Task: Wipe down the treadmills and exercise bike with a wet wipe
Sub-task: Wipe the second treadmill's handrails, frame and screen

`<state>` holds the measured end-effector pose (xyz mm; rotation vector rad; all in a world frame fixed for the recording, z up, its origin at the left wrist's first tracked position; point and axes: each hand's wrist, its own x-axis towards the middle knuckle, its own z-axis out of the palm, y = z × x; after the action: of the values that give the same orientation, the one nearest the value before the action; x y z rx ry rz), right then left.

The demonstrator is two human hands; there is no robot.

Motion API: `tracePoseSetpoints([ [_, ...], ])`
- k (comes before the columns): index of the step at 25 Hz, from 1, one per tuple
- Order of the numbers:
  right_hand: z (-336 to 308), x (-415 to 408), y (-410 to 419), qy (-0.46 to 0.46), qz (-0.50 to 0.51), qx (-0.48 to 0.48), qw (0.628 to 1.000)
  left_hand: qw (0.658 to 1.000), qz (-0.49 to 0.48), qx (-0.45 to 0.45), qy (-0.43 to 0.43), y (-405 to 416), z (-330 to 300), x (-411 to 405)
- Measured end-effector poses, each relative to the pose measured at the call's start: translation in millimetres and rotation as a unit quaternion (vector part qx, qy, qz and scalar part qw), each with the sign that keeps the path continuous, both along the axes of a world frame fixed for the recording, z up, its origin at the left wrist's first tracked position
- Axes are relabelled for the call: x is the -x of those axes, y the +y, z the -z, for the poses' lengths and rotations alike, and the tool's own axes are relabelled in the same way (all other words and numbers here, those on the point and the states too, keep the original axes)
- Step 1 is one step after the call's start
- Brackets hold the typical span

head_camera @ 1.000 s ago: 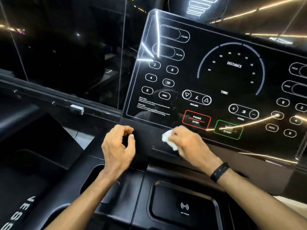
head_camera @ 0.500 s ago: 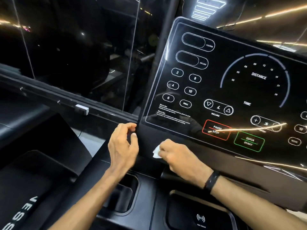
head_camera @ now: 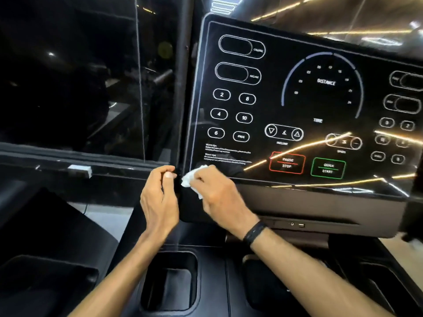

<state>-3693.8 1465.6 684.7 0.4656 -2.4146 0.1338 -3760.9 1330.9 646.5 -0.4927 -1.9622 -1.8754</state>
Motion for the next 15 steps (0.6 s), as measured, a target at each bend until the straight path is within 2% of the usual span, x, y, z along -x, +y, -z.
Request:
tracePoseSetpoints([
  [4,2.5,10.5,-19.1,0.032,-0.005,-0.009,0.999,0.999,0.035,-0.018,0.003,13.9,-10.6,6.5],
  [7,-7.4,13.1,-18.4,0.079,0.051,0.044,0.995,0.998,0.052,-0.039,0.005,18.8,-13.5,11.5],
  [10,9.7,-22.1,1.2,0.126,0.103,0.102,0.981,0.996,0.07,-0.049,0.001,22.5,-19.8,25.3],
  [13,23.7,-72.9,66.8,0.184,0.231,0.189,0.936,0.996,0.082,-0.036,-0.025,31.0,-28.9,39.7],
  [15,18.2,-94.5,107.3,0.23,0.332,0.268,0.875,0.992,0.108,-0.015,-0.058,41.1,-29.7,40.6],
])
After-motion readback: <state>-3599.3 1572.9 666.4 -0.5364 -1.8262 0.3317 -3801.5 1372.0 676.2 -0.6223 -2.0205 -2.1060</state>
